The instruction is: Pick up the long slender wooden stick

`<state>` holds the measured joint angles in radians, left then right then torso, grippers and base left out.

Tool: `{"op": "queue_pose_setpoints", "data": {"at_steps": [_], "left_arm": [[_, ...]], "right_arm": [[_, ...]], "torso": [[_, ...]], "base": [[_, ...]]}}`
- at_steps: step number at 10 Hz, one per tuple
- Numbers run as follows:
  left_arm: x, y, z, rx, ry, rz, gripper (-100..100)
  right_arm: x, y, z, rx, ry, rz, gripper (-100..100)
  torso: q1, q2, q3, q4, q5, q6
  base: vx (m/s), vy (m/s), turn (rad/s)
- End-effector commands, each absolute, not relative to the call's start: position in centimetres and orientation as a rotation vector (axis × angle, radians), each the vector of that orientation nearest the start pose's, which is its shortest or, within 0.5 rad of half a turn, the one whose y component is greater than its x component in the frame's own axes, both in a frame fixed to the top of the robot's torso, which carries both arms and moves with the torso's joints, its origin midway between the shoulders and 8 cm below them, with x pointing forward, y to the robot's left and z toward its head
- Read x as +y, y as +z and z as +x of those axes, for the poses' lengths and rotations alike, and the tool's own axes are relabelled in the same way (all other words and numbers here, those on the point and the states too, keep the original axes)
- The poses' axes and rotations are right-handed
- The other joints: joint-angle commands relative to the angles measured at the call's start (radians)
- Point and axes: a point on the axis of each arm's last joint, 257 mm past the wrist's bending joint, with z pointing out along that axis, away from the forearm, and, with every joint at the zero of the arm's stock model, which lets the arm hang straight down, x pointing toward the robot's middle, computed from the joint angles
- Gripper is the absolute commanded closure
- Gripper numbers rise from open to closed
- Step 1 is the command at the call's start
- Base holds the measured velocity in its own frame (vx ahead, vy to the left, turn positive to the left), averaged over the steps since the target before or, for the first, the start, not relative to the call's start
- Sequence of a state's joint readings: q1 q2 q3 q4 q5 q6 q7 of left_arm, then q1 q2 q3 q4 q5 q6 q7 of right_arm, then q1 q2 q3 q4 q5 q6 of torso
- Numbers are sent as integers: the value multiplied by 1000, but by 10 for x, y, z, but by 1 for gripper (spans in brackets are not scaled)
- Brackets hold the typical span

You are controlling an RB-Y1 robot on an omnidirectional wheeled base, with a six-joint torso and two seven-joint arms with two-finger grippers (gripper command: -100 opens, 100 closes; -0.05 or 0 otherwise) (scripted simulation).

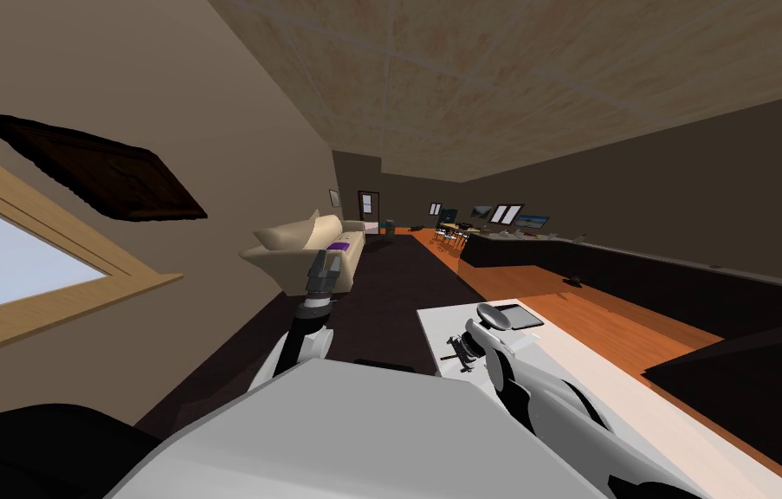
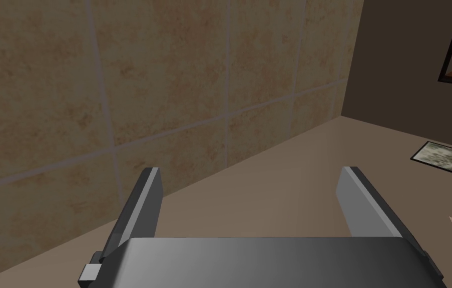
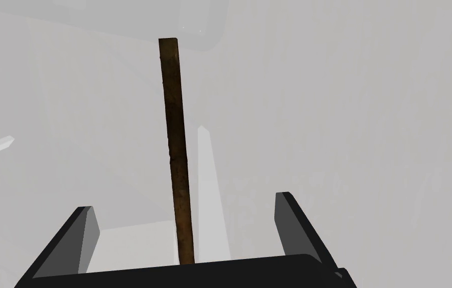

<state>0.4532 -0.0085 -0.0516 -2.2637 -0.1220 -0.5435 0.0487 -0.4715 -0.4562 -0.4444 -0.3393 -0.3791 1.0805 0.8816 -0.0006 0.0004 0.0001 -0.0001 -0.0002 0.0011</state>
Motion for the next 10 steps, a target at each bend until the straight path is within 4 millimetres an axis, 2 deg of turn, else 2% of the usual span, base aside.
{"op": "queue_pose_setpoints", "data": {"at_steps": [1, 2, 6, 7, 8, 10], "left_arm": [[241, 39, 347, 620, -1356, -553, 0], [241, 39, 347, 620, -1357, -553, 0], [241, 39, 347, 620, -1357, -553, 0], [241, 39, 347, 620, -1357, -553, 0], [241, 39, 347, 620, -1357, -553, 0], [241, 39, 347, 620, -1357, -553, 0]], "right_arm": [[-416, -544, 301, 2535, 172, 2028, -100], [-415, -544, 301, 2536, 172, 2030, 100], [-416, -544, 301, 2537, 171, 2031, 100], [-416, -545, 301, 2537, 171, 2031, 0], [-425, -534, 305, 2539, 173, 2026, 100], [-425, -534, 305, 2539, 173, 2026, 100]], "torso": [[0, 0, 0, 0, 0, 0], [1, 0, 0, 0, 0, 0], [1, 0, 0, 0, 0, 0], [1, 0, 0, 0, 0, 0], [1, 0, 0, 0, 0, 0], [4, 0, 0, 1, 1, -1]], "base": [[0, 0, 0], [0, 0, 0], [0, 0, 0], [0, 0, 0], [-6, 40, -20], [-5, 39, -8]]}}
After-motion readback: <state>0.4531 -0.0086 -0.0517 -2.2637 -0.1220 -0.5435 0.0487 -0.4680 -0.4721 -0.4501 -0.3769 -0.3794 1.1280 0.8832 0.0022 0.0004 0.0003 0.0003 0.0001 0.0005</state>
